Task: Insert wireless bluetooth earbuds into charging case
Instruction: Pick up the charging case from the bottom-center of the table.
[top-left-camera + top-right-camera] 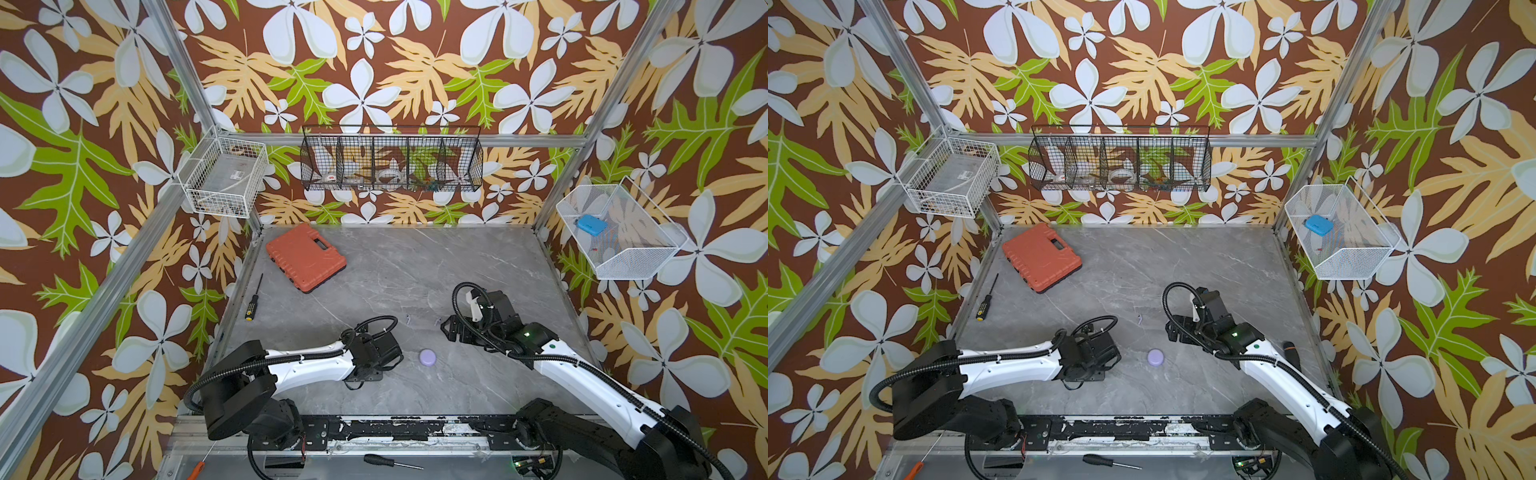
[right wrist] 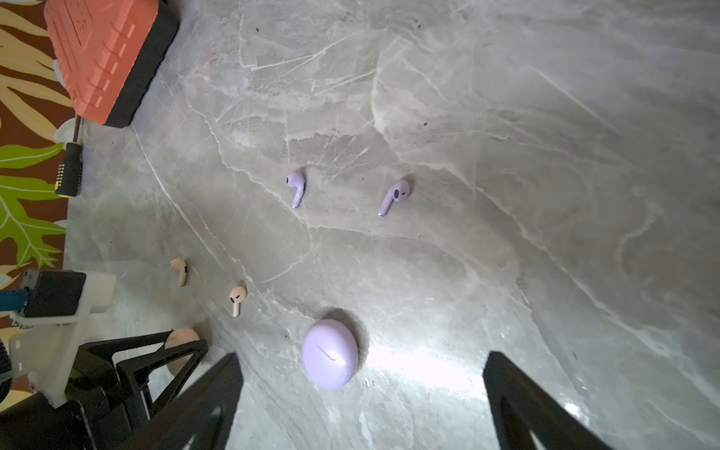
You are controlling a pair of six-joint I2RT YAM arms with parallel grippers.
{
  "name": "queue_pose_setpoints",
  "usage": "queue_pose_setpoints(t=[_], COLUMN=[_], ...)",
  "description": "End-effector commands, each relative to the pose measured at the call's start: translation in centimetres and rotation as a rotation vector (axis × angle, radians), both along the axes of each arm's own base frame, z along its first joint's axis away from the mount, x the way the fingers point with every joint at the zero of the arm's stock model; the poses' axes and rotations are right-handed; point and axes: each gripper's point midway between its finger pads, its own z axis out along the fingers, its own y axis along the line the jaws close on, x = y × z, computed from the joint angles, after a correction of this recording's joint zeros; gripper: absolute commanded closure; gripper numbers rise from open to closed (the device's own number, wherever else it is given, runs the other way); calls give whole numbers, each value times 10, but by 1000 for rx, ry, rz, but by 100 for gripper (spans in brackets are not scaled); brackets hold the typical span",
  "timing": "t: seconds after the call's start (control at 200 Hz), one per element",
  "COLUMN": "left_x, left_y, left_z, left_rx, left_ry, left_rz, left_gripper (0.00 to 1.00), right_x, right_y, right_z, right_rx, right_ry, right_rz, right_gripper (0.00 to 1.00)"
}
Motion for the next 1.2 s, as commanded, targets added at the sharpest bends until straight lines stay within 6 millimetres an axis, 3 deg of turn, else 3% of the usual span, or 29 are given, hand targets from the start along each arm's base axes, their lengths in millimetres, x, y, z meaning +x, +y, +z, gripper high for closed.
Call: queue_pose_setpoints(t=[0.0,0.791,1.196], left_x=[2,4,3], left_y=[1,-16,-26], left_z=[4,20,31], left_rx=[14,-17,-41], left_ry=[-24,-93,-138], left_rz=[-4,-56,-103], left_gripper=[68,100,100], right_x=[0,-3,-5], right_y=[12,26,40], right_z=[2,-12,-11], right_rx=[51,101,144], right_ry=[-7,24,30], right_rz=[43,100,152], right_gripper=[4,5,5])
